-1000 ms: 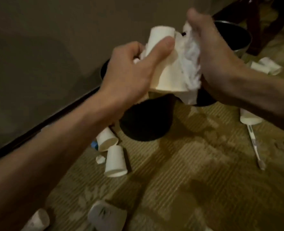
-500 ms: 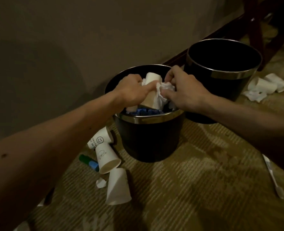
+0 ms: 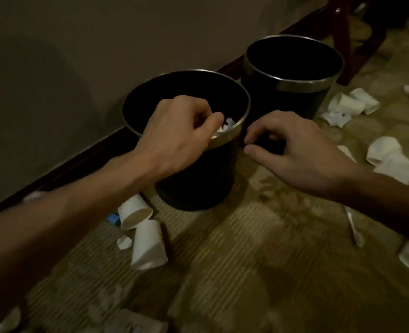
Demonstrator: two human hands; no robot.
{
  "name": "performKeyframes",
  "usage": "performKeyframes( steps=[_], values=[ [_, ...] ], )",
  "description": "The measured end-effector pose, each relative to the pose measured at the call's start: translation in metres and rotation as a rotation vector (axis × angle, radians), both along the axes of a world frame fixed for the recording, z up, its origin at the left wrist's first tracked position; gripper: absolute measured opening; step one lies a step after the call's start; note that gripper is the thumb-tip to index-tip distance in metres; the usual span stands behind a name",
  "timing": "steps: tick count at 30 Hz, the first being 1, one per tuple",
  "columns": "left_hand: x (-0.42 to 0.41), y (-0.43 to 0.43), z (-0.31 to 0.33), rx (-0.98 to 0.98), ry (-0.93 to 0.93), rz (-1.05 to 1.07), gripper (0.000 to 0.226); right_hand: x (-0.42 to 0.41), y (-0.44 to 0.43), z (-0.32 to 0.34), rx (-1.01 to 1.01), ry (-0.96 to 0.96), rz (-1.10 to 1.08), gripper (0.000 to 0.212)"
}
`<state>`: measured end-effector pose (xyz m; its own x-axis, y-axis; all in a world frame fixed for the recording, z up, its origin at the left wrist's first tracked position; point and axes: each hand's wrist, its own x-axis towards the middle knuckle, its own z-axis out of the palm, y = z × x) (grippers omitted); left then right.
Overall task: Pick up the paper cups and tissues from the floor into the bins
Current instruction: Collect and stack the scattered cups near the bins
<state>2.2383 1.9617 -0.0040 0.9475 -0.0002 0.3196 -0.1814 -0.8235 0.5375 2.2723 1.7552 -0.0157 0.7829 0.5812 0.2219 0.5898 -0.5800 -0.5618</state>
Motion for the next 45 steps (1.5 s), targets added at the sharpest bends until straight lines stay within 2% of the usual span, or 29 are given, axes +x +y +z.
performKeyframes(
  steps=[2,6,11,14,15,17,18,21,27,31,34,38,39,42,45],
  values=[
    [-0.019,-0.028,-0.009,-0.039,-0.009,-0.075,0.035,-0.018,-0.024,-0.003,-0.023,0.079,0.007,0.011],
    [-0.052,-0.085,-0.045,-0.081,0.220,-0.266,0.037,-0.054,-0.075,-0.024,-0.108,0.202,-0.010,0.013],
    [-0.092,-0.157,-0.108,-0.103,0.476,-0.486,0.028,-0.114,-0.159,-0.080,-0.413,0.414,-0.170,0.012],
    [-0.116,-0.193,-0.152,-0.114,0.657,-0.590,0.014,-0.158,-0.208,-0.114,-0.506,0.590,-0.309,0.031],
    [-0.123,-0.200,-0.165,-0.108,0.712,-0.607,0.012,-0.172,-0.218,-0.123,-0.502,0.664,-0.347,0.040],
    [-0.135,-0.212,-0.186,-0.052,0.783,-0.650,0.024,-0.194,-0.230,-0.137,-0.438,0.851,-0.423,0.050],
    [-0.140,-0.217,-0.193,-0.030,0.786,-0.681,0.029,-0.201,-0.233,-0.142,-0.406,0.916,-0.444,0.048],
    [-0.147,-0.232,-0.204,-0.026,0.764,-0.715,0.031,-0.210,-0.239,-0.155,-0.301,0.958,-0.428,0.023],
    [-0.151,-0.246,-0.205,-0.049,0.824,-0.733,0.024,-0.218,-0.245,-0.174,-0.179,1.049,-0.417,0.019],
    [-0.149,-0.242,-0.200,-0.170,0.854,-0.629,0.027,-0.213,-0.240,-0.174,-0.029,1.070,-0.453,0.017],
    [-0.146,-0.239,-0.195,-0.297,0.855,-0.437,0.021,-0.204,-0.231,-0.167,0.069,1.070,-0.505,0.044],
    [-0.145,-0.244,-0.182,-0.657,0.898,-0.210,0.026,-0.195,-0.216,-0.150,0.209,1.020,-0.437,0.059],
    [-0.146,-0.245,-0.178,-0.731,0.923,-0.168,0.029,-0.194,-0.208,-0.146,0.248,1.021,-0.388,0.058],
    [-0.146,-0.240,-0.168,-0.885,1.005,-0.028,0.033,-0.192,-0.187,-0.143,0.283,0.997,-0.289,0.038],
    [-0.140,-0.219,-0.163,-0.828,1.001,0.015,0.021,-0.186,-0.178,-0.142,0.262,1.024,-0.244,0.030]
  ],
)
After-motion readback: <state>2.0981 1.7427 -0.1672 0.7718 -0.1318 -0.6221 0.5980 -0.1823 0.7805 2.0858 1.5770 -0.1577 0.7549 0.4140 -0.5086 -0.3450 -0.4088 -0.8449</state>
